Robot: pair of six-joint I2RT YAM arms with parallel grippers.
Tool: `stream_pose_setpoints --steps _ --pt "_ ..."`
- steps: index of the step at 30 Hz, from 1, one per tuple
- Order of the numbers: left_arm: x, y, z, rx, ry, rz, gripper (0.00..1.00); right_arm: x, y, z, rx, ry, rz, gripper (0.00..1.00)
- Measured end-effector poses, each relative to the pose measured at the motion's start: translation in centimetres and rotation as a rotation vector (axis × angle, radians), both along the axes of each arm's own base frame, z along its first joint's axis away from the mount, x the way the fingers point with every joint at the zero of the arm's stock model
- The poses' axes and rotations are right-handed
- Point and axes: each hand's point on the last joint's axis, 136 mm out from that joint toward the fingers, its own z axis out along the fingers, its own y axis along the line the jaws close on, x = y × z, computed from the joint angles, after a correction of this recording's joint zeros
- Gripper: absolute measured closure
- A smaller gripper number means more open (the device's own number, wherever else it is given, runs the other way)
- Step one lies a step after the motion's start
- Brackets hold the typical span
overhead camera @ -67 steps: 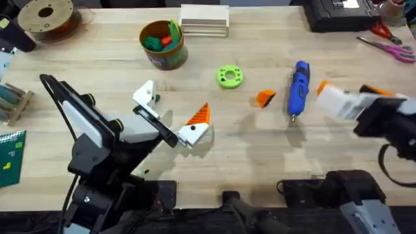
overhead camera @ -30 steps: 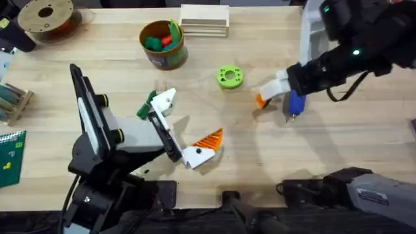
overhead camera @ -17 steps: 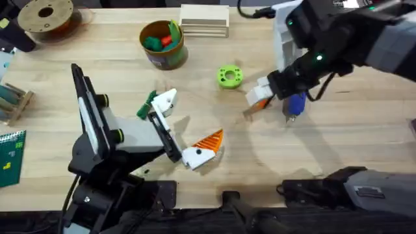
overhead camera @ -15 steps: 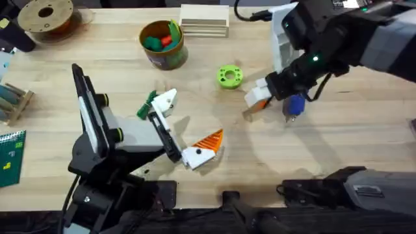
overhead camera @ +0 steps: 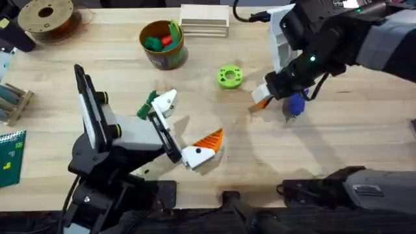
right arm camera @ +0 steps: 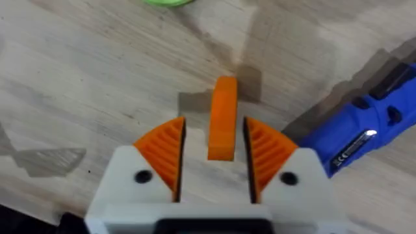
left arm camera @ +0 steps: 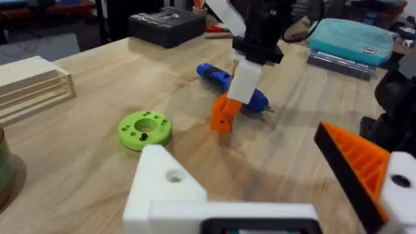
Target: Pick up the gripper from the table and insert it into the empty holder that is missing its gripper. Then pick up a screw, insert it into the mounting hole, and use the screwdriver to tighten it. Finally, clean up the table by picking up the vegetable and placing it into the bucket.
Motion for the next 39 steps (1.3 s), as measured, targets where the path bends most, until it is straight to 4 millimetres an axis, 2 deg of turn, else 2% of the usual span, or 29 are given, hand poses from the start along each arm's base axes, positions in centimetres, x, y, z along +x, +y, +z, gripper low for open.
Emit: stream_pose_setpoints --steps 4,6,7,8,9,14,17,18,22,24,26,30,34,39 --pt "0.0 0.0 0.0 -0.002 0.003 0.0 0.014 0.2 0.1 0.0 0.002 -0.008 0.0 0.609" --pt "0.0 0.0 0.0 -0.002 0.002 0.0 0.014 0.2 0.0 0.0 -0.001 -0.009 0.0 0.777" --pt "0.0 0.0 0.0 -0.002 0.002 0.0 0.014 0.2 0.0 0.0 -0.003 -0.01 -0.002 0.894" --pt "0.0 0.0 0.0 -0.002 0.003 0.0 0.014 0.3 0.0 0.1 -0.002 -0.013 -0.005 0.966" --pt "0.0 0.0 0.0 -0.002 0.002 0.0 0.014 0.3 0.0 0.1 -0.002 -0.014 -0.006 0.984" --pt "0.0 0.0 0.0 -0.002 0.003 0.0 0.014 0.2 -0.1 0.5 -0.006 -0.004 -0.006 0.983" --pt "0.0 0.0 0.0 -0.002 0.003 0.0 0.013 0.6 0.1 1.8 0.001 -0.015 -0.006 0.983" --pt "0.0 0.0 0.0 -0.002 0.003 0.0 0.014 1.6 1.1 4.7 0.067 -0.091 0.001 0.983" --pt "0.0 0.0 0.0 -0.002 0.002 0.0 0.014 2.9 3.6 9.5 0.302 -0.227 0.029 0.983" --pt "0.0 0.0 0.0 -0.002 0.003 0.0 0.014 3.7 5.1 11.6 0.444 -0.277 0.052 0.983" --pt "0.0 0.0 0.0 -0.002 0.003 0.0 0.014 4.1 6.8 12.7 0.581 -0.294 0.078 0.983" --pt "0.0 0.0 0.0 -0.002 0.003 0.0 0.014 3.0 10.2 11.8 0.819 -0.162 0.108 0.983" --pt "0.0 0.0 0.0 -0.002 0.003 0.0 0.013 0.8 12.8 9.7 0.942 0.07 0.092 0.983" --pt "0.0 0.0 0.0 -0.002 0.003 0.0 0.014 -1.5 14.7 9.8 1.049 0.265 0.116 0.983"
